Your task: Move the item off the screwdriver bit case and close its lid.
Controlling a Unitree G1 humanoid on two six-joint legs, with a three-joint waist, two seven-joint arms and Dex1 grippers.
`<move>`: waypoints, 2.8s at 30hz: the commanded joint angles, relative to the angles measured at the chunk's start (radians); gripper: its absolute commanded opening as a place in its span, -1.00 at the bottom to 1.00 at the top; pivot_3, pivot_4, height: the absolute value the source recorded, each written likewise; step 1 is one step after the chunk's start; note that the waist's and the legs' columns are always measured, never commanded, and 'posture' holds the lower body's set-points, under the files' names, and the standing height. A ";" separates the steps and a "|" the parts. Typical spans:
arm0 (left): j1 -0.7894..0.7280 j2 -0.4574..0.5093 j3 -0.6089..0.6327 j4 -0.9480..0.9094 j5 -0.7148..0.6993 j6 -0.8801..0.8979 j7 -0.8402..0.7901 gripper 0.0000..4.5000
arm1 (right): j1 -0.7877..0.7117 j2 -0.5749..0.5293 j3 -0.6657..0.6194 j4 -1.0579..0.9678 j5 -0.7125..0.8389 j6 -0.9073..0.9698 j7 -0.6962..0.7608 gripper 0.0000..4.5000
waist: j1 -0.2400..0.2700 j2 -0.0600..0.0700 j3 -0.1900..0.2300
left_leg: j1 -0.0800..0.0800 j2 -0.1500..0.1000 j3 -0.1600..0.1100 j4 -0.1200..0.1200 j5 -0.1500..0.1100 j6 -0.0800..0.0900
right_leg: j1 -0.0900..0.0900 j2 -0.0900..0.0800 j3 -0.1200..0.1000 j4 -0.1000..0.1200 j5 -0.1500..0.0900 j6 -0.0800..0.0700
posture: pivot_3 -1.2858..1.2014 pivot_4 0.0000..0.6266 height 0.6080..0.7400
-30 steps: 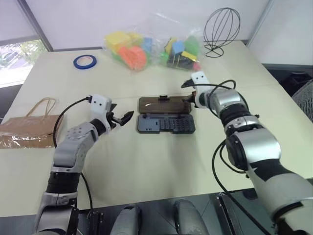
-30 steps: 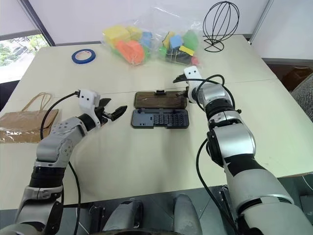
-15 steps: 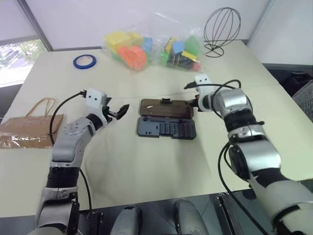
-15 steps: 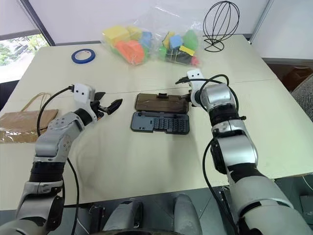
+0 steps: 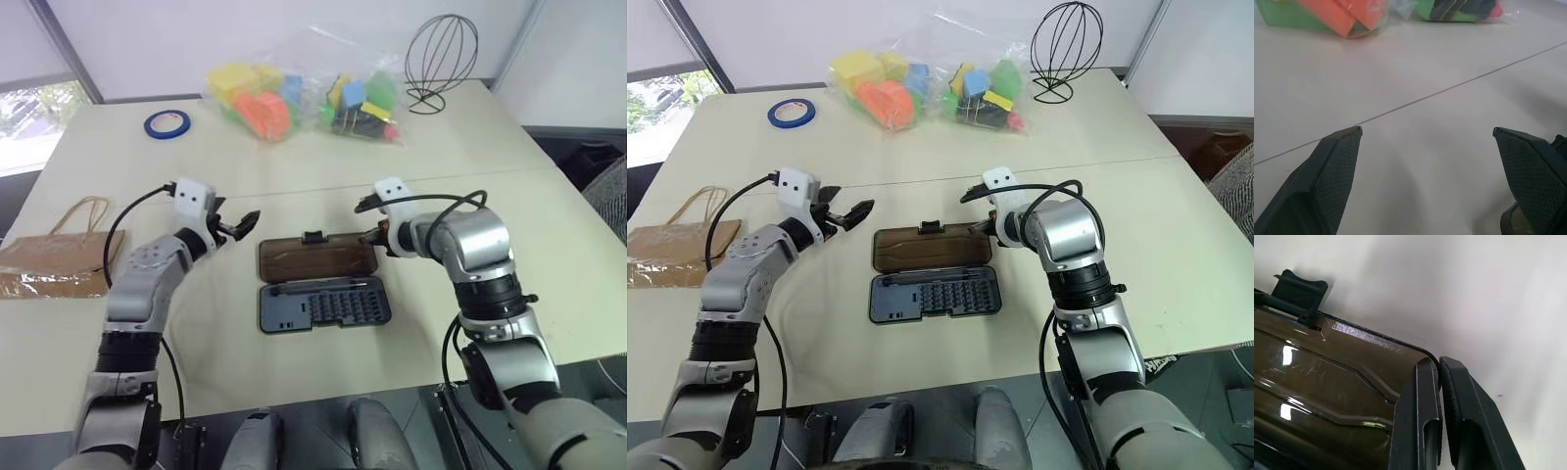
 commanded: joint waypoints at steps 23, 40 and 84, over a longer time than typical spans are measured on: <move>0.002 0.018 0.017 -0.058 -0.017 -0.005 -0.031 1.00 | -0.011 -0.036 0.023 -0.004 0.043 -0.081 -0.007 0.34 | 0.000 0.000 0.000 | 0.000 0.000 0.000 0.000 0.000 0.000 | 0.000 0.000 0.000 0.000 0.000 0.000 | 0.03 -0.52 1.00; 0.243 0.281 0.009 -0.575 -0.466 0.370 -0.372 1.00 | -0.035 -0.124 -0.149 -0.190 0.209 -0.183 0.093 0.99 | 0.006 0.000 0.000 | 0.000 0.001 0.001 0.000 0.000 0.000 | 0.000 0.000 0.002 0.000 0.000 0.000 | 0.03 -0.52 1.00; 0.295 0.313 -0.288 -0.300 -0.121 0.052 -0.583 -0.97 | -0.076 -0.300 0.152 0.022 0.121 -0.495 0.299 1.00 | 0.024 0.001 0.000 | 0.000 0.001 0.004 0.000 0.000 0.001 | 0.000 0.001 0.001 -0.002 0.000 0.000 | 0.03 -0.52 1.00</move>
